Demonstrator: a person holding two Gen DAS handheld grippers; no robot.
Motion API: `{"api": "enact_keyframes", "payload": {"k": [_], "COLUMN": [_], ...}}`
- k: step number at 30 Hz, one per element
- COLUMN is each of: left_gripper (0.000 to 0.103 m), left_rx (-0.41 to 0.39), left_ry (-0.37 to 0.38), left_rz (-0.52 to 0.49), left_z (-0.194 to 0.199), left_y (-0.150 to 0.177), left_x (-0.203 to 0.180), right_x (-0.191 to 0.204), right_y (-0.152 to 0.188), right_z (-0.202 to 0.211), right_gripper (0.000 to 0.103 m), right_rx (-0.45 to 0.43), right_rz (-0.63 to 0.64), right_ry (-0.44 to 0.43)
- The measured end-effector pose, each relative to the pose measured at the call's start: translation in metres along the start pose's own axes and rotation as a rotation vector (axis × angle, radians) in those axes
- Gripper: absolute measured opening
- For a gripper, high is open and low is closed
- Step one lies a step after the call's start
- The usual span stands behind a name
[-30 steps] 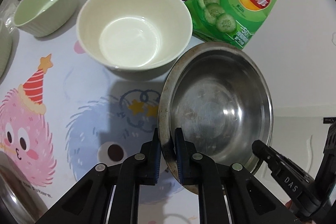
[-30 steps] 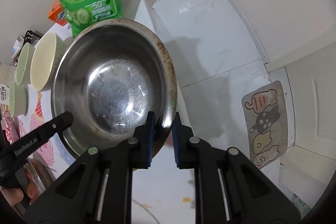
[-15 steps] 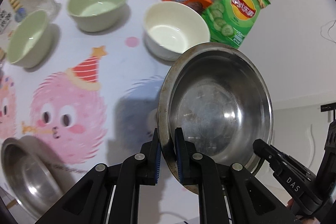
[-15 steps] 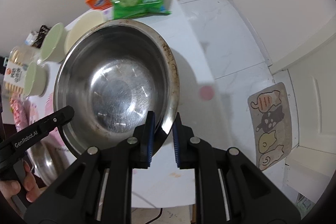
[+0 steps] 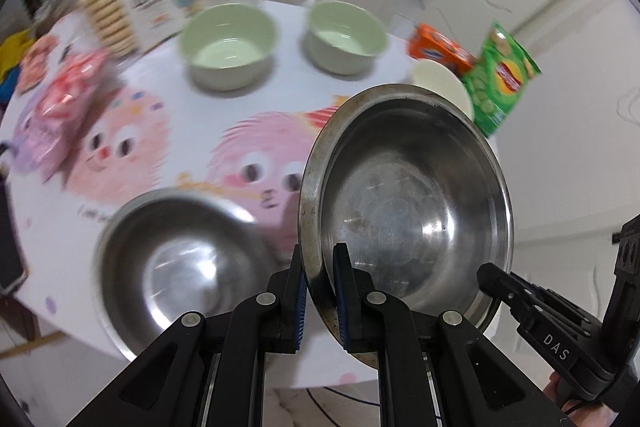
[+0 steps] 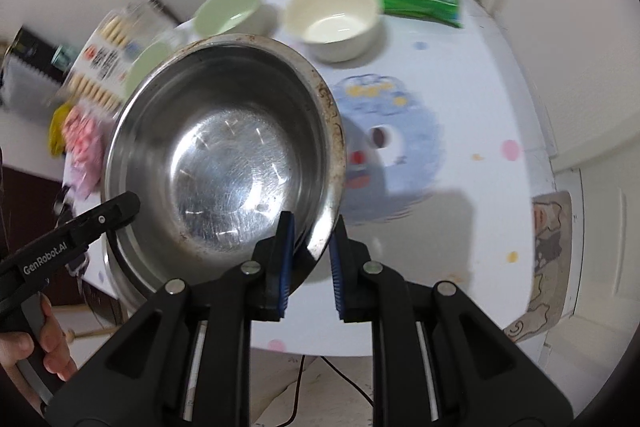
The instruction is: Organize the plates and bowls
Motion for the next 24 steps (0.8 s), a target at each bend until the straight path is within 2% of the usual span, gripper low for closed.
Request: {"api": "enact_keyframes", "payload": {"k": [11,15,24], "left_gripper": [0.012,0.012,0.012], "left_rx": [-0.042,-0.041,-0.009], "left_ry": [-0.05,-0.07,-0.11], "left_rz": [0.161,0.19,0.227], "left_z": [0.034,0.032,0.021], "left_y": [0.01,0.015,0.025], "left_x": [0.107,0.129,0.159], "right_x": [0.106,0.131,0.157], "right_y": [-0.002,0.002,0.015], "right_z": [-0.018,-0.032,-0.056], "right_gripper": [0.02,0.02,0.021], "right_rx": [0.038,0.071,0.144], "right_rz": [0.2,0.243,0.295], "right_ry": [-0.073,-0.093,-0.096]}}
Point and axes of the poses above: each gripper's, at about its wrist camera, not at the fingertips, and z roughly against the way its jaws point, x to its left, y to its underside, the point moved 1 cm from there along -z, roughly the way its jaws point, and after that the axes turned 15 degrees about z, right-handed, at the moved point
